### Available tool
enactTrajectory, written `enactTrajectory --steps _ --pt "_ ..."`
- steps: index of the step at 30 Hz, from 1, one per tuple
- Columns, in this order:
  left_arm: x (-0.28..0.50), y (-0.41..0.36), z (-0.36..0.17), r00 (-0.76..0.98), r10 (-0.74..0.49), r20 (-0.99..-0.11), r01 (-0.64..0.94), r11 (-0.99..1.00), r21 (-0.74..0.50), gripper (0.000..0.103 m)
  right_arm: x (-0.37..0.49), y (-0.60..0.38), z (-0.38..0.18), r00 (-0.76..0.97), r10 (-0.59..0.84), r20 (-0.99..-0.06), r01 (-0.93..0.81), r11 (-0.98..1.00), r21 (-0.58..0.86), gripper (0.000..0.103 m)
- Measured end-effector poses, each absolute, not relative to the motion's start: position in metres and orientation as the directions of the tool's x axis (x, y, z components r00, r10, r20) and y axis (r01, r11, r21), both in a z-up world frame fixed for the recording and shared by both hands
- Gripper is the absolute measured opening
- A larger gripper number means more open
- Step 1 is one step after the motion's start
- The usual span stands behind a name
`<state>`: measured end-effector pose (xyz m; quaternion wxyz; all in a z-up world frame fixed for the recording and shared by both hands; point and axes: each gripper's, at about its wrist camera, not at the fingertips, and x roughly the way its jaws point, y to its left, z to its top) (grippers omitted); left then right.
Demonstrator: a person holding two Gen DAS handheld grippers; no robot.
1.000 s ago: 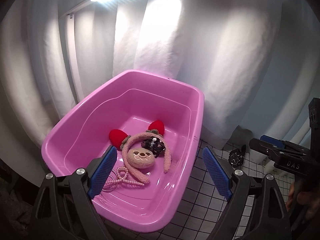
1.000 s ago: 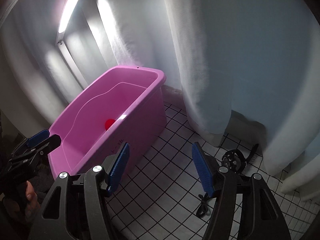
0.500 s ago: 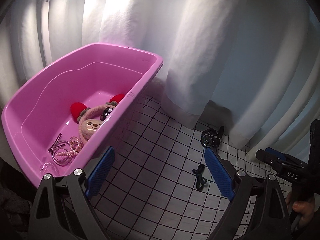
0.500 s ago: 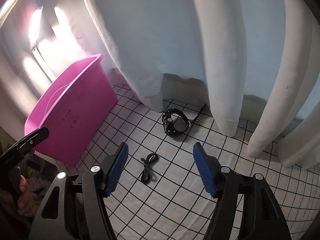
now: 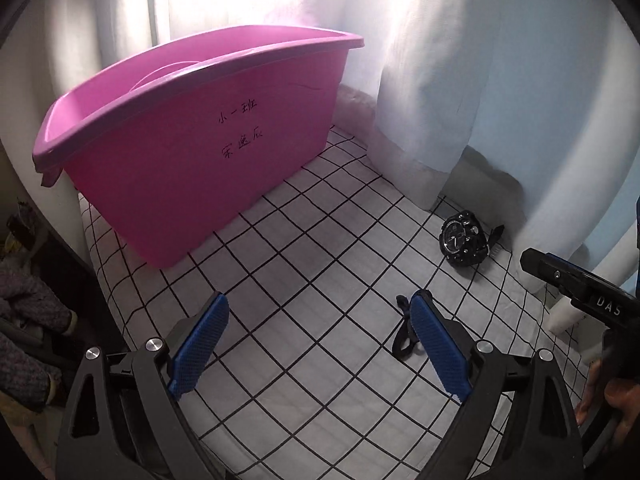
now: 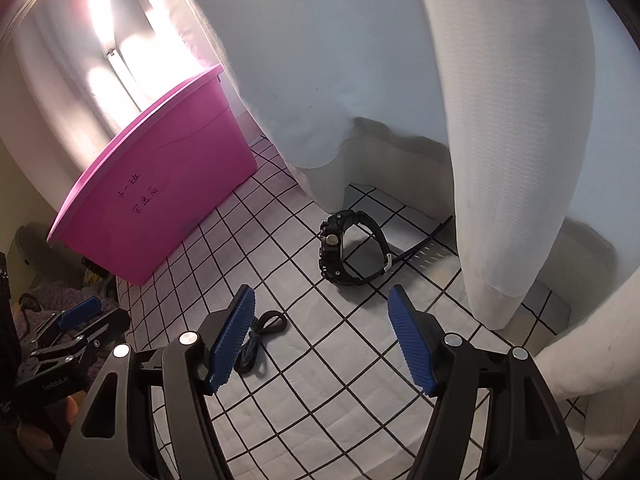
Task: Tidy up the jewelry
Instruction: 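Move both tools back over the table toward the remaining items, then close the left tool on the black braided cord while the right tool closes on the black watch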
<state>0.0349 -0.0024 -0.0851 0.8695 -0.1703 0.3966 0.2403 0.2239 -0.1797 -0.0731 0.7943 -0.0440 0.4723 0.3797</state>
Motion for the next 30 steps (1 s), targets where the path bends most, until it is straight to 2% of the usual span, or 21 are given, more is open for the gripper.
enactTrajectory --steps 7,18,23,30 --pt "0.05 -0.023 -0.114 0.531 0.335 -0.778 -0.613 0.786 -0.08 0.091 0.247 -0.156 -0.09 0.228 0.587 -0.776 -0.712 0.645 0.279 0.066" --pt "0.079 -0.039 -0.145 0.538 0.331 -0.775 -0.648 0.751 -0.129 0.091 0.259 -0.126 -0.121 0.198 0.574 -0.795 -0.751 0.61 0.253 0.065" --pt "0.091 -0.043 -0.159 0.528 0.293 -0.797 -0.65 0.744 -0.157 0.091 0.262 -0.12 -0.132 0.187 0.554 -0.812 -0.766 0.599 0.232 0.038" --pt "0.102 -0.039 -0.169 0.519 0.275 -0.809 -0.66 0.73 -0.175 0.091 0.27 -0.116 -0.15 0.162 0.528 -0.833 -0.755 0.61 0.24 0.037"
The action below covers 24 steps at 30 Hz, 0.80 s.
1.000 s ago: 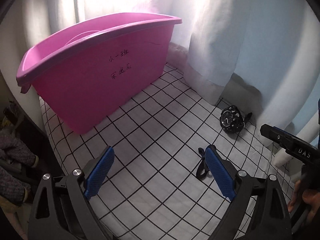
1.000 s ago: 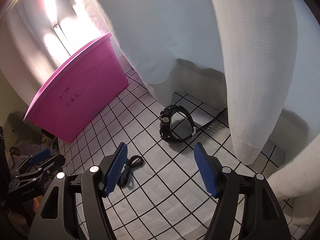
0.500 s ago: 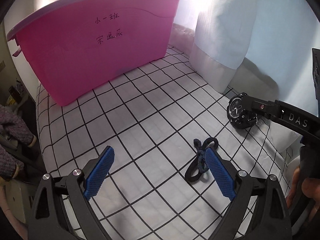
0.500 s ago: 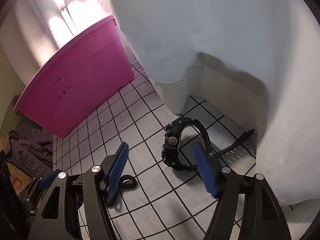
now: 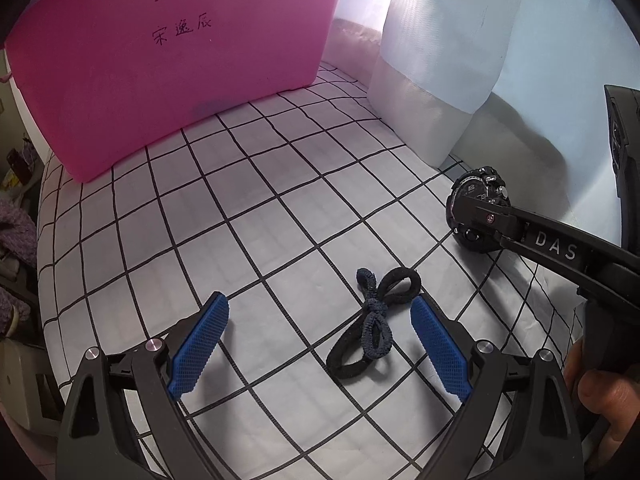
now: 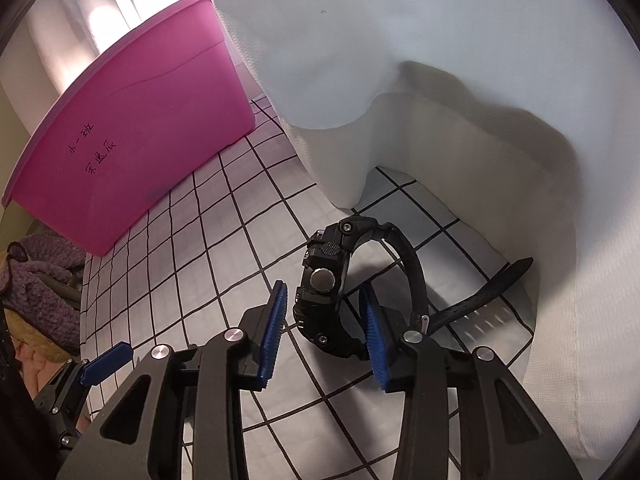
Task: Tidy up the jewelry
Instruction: 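Close the left tool on the black braided cord while the right tool closes on the black watch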
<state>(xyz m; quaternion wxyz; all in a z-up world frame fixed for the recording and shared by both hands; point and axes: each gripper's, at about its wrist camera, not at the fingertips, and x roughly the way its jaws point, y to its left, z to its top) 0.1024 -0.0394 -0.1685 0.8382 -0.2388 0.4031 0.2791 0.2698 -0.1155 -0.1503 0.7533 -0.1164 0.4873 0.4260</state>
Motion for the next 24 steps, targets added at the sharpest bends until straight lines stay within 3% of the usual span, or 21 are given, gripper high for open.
enactTrajectory --steps 7,13,19,21,22,24 --pt "0.115 -0.041 -0.175 0.506 0.282 -0.815 -0.661 0.734 -0.157 0.091 0.275 -0.112 -0.161 0.153 0.529 -0.835 -0.763 0.6 0.241 0.037" --pt "0.124 -0.054 -0.179 0.479 0.343 -0.808 -0.652 0.755 -0.065 0.087 0.274 -0.113 -0.163 0.159 0.543 -0.825 -0.771 0.59 0.24 0.036" --pt "0.123 -0.068 -0.176 0.52 0.354 -0.777 -0.604 0.796 -0.042 0.053 0.27 -0.119 -0.161 0.181 0.548 -0.817 -0.76 0.604 0.238 0.036" --pt "0.118 -0.069 -0.175 0.538 0.355 -0.765 -0.592 0.805 -0.043 0.023 0.267 -0.121 -0.16 0.187 0.552 -0.813 -0.759 0.606 0.237 0.033" --pt "0.115 -0.069 -0.175 0.545 0.349 -0.762 -0.587 0.808 -0.049 0.017 0.266 -0.121 -0.16 0.186 0.557 -0.809 -0.761 0.602 0.24 0.028" --pt "0.11 -0.066 -0.175 0.555 0.332 -0.762 -0.584 0.808 -0.073 0.013 0.262 -0.12 -0.158 0.192 0.554 -0.81 -0.768 0.599 0.228 0.027"
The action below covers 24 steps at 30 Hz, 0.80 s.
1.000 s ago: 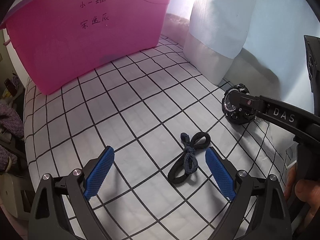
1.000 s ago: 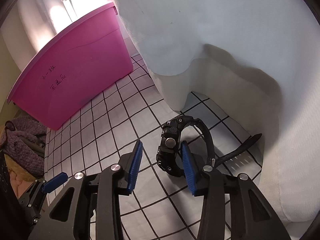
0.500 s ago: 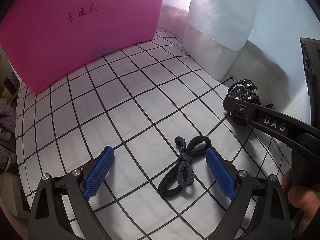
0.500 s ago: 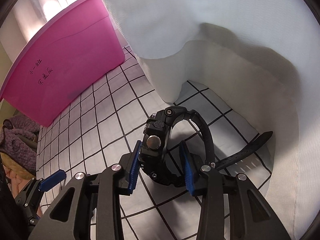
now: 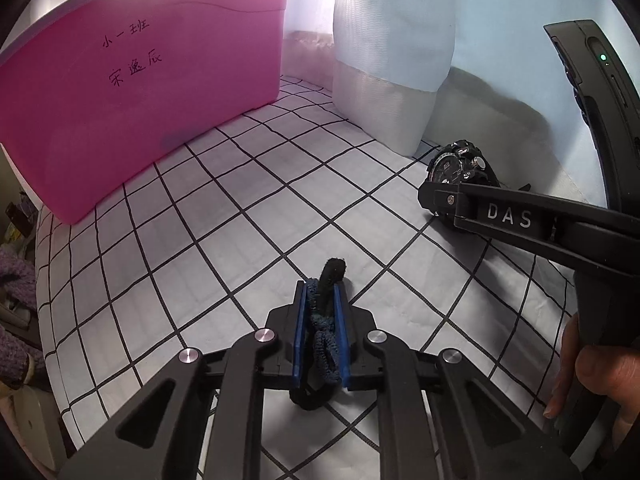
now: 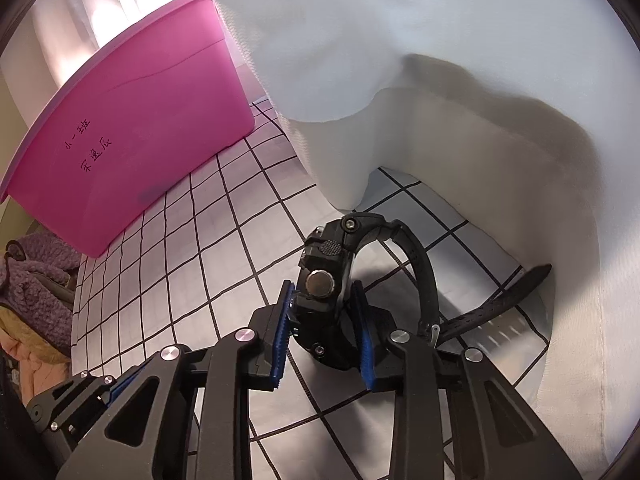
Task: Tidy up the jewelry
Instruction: 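Close the left tool on the black braided cord while the right tool closes on the black watch, then lift and carry the cord in the left tool and watch in the right tool over the tub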
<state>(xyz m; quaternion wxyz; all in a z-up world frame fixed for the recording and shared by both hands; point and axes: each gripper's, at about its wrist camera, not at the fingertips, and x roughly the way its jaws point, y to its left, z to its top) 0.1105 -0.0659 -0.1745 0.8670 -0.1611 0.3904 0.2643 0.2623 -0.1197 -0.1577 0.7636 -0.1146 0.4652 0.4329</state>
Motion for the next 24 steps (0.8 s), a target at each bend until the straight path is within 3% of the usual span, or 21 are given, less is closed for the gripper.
enactTrajectory --steps 12,24 --pt "0.084 -0.05 -0.151 0.576 0.348 -0.74 -0.606 0.789 -0.101 0.013 0.257 -0.135 -0.141 0.156 0.61 -0.776 -0.735 0.597 0.321 0.02" --pt "0.063 -0.047 -0.126 0.589 0.375 -0.716 -0.617 0.78 -0.1 0.013 0.243 -0.138 -0.119 0.166 0.662 -0.731 -0.748 0.568 0.343 0.02"
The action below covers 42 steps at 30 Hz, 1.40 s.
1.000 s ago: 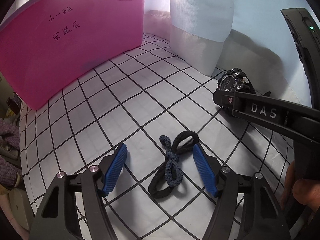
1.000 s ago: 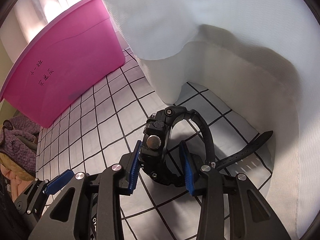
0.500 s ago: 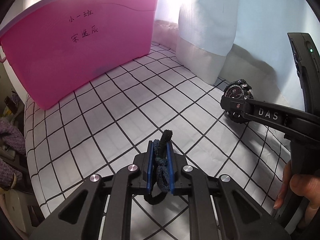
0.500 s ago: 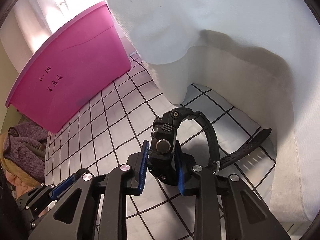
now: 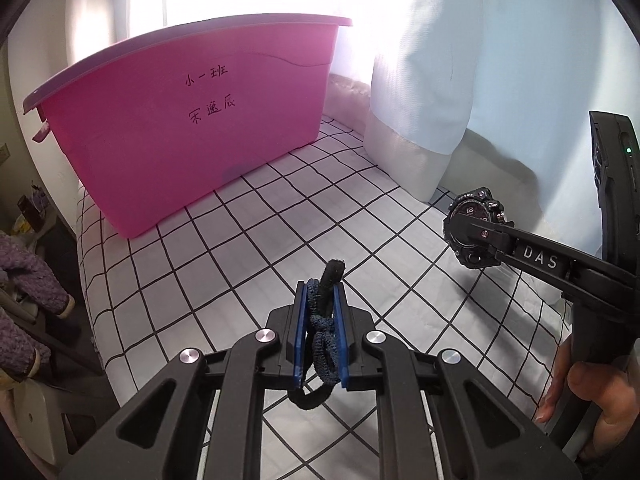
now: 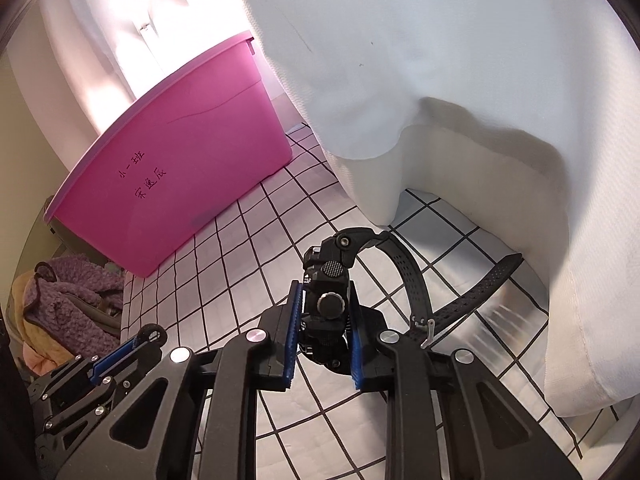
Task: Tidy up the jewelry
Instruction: 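Lift and carry the cord in the left tool and watch in the right tool over the tub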
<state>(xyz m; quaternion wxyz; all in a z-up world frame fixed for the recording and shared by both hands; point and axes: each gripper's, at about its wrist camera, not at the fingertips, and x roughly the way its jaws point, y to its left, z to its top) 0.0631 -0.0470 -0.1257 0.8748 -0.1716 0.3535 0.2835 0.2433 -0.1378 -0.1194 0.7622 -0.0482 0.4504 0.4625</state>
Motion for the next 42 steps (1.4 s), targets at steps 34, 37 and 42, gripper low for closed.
enactTrajectory --steps 34,37,42 --pt "0.015 0.143 0.071 0.778 0.407 -0.478 -0.509 0.855 -0.101 0.013 0.193 0.008 0.073 0.257 0.824 -0.504 -0.8 0.474 0.368 0.02" --pt "0.023 0.178 0.07 0.778 0.394 -0.489 -0.499 0.861 -0.101 0.013 0.196 0.042 0.075 0.265 0.817 -0.512 -0.789 0.489 0.373 0.02" --pt "0.035 0.23 0.063 0.767 0.366 -0.527 -0.486 0.867 -0.106 0.013 0.196 0.095 0.069 0.254 0.794 -0.553 -0.779 0.507 0.37 0.02"
